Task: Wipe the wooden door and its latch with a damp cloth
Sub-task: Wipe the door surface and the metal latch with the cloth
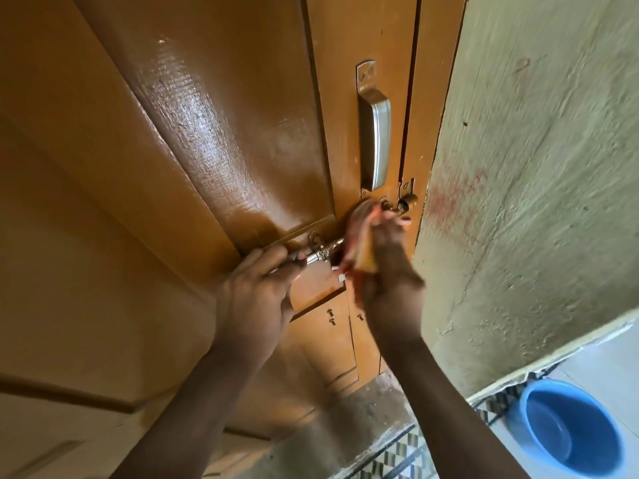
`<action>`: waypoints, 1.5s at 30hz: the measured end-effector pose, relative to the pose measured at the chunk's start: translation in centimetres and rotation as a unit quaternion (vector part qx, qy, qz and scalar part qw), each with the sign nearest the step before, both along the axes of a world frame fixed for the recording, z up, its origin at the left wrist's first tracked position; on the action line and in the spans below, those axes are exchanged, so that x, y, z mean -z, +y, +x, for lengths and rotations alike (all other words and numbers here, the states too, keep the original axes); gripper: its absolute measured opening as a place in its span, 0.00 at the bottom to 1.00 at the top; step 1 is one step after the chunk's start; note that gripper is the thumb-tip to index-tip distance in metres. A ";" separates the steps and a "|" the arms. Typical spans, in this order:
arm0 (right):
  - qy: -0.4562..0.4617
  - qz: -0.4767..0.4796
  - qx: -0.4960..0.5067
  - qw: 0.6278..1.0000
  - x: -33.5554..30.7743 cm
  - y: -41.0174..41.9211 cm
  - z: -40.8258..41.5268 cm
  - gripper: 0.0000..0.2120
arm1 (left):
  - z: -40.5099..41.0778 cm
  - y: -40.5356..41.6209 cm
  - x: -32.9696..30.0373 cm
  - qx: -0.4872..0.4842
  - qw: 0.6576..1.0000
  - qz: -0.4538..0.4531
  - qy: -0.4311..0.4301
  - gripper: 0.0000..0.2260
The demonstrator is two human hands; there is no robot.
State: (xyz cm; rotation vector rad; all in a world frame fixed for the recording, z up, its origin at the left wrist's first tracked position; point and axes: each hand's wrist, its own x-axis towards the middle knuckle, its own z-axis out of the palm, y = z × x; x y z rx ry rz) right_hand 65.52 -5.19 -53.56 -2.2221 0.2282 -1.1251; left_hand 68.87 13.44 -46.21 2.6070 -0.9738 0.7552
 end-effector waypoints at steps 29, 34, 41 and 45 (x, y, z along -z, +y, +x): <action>0.043 0.444 0.076 0.892 -1.6 8.2 -1.0 0.10 | 0.6 -0.2 0.9 0.002 0.998 -0.044 -0.033 0.05; 0.126 0.543 0.172 0.812 -1.0 5.7 1.0 0.14 | 0.8 -0.2 0.8 0.017 0.998 -0.046 -0.031 0.05; 0.119 0.484 0.101 0.861 -1.2 7.7 -0.4 0.11 | 0.6 -0.2 0.5 0.021 0.998 -0.051 -0.025 0.11; 0.160 0.519 0.141 0.828 -1.6 6.4 1.0 0.14 | 0.6 0.0 0.5 0.014 0.999 -0.032 -0.028 0.05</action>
